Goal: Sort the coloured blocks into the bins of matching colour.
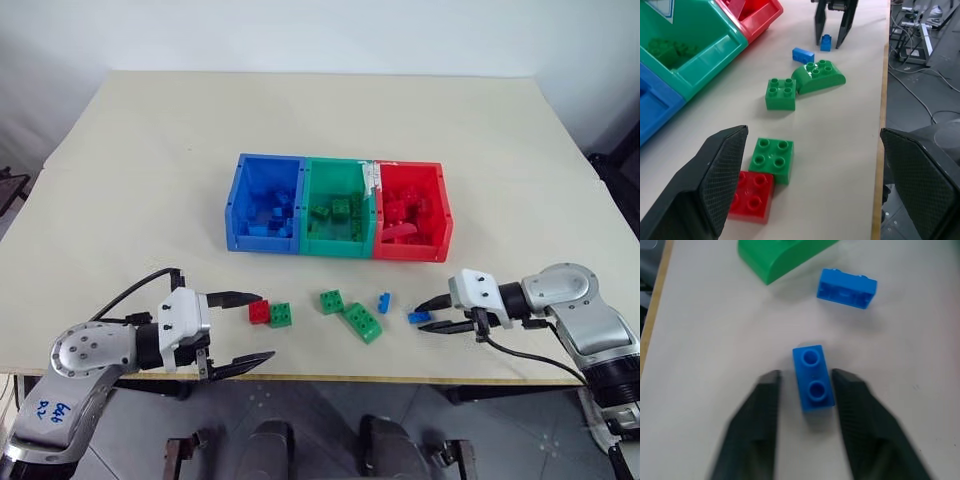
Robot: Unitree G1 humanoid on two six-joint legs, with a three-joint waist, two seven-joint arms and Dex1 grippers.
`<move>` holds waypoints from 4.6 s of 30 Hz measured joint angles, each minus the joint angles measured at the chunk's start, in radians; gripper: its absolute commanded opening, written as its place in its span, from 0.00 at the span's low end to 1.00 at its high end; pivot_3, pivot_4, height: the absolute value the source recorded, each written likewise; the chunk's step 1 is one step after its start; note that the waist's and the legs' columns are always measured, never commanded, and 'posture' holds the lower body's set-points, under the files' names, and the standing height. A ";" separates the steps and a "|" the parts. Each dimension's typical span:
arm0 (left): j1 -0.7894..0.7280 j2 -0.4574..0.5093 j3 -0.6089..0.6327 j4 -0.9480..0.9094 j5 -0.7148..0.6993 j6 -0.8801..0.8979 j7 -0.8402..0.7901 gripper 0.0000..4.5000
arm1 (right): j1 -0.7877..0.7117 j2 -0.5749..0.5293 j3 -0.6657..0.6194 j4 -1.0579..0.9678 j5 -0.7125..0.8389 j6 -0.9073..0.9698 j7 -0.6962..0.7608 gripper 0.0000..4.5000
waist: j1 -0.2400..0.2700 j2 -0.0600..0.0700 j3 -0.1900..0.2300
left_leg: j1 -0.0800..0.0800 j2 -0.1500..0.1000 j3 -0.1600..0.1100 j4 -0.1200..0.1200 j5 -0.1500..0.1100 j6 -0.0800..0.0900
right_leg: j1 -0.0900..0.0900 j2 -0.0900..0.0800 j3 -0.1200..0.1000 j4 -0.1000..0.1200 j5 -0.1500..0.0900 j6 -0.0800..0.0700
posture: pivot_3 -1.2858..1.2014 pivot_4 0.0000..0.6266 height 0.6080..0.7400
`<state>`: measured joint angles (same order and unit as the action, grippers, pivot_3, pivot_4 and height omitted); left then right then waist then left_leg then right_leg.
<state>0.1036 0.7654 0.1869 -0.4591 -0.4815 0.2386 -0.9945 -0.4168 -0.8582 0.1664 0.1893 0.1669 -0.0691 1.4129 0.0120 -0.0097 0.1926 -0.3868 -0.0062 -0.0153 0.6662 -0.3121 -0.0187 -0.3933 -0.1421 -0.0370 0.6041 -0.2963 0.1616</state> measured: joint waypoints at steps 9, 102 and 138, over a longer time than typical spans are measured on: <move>0.168 -0.110 0.251 0.003 -0.085 0.002 0.113 1.00 | -0.179 0.216 -0.020 -0.157 0.241 0.332 -0.070 0.09 | -0.021 0.001 0.000 | 0.000 0.004 -0.001 0.000 -0.002 -0.004 | -0.001 0.003 0.000 0.001 -0.001 -0.002 | 0.52 0.24 1.00; 0.311 -0.204 0.382 -0.011 -0.046 -0.086 0.225 1.00 | -0.660 0.826 0.066 0.369 -0.033 0.287 -0.621 0.62 | -0.045 -0.004 -0.003 | 0.000 0.010 0.011 0.000 -0.007 -0.008 | -0.019 0.006 -0.004 0.018 -0.005 -0.013 | 0.52 0.24 1.00; -0.159 -0.091 -0.126 0.130 0.006 -0.044 -0.026 1.00 | 0.204 0.111 -0.163 -0.337 0.225 0.246 -0.120 0.99 | -0.016 -0.004 -0.002 | 0.003 0.017 0.020 0.003 -0.008 -0.006 | -0.016 0.010 -0.002 0.015 -0.004 -0.012 | 0.52 0.24 1.00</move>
<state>-0.0552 0.6747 0.0612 -0.3291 -0.4752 0.1947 -1.0203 -0.2132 -0.7474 0.0037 -0.1476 0.3917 0.1771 1.2927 -0.0045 -0.0137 0.1902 -0.3840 0.0106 0.0045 0.6688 -0.3206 -0.0251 -0.4094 -0.1323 -0.0392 0.6193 -0.3002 0.1499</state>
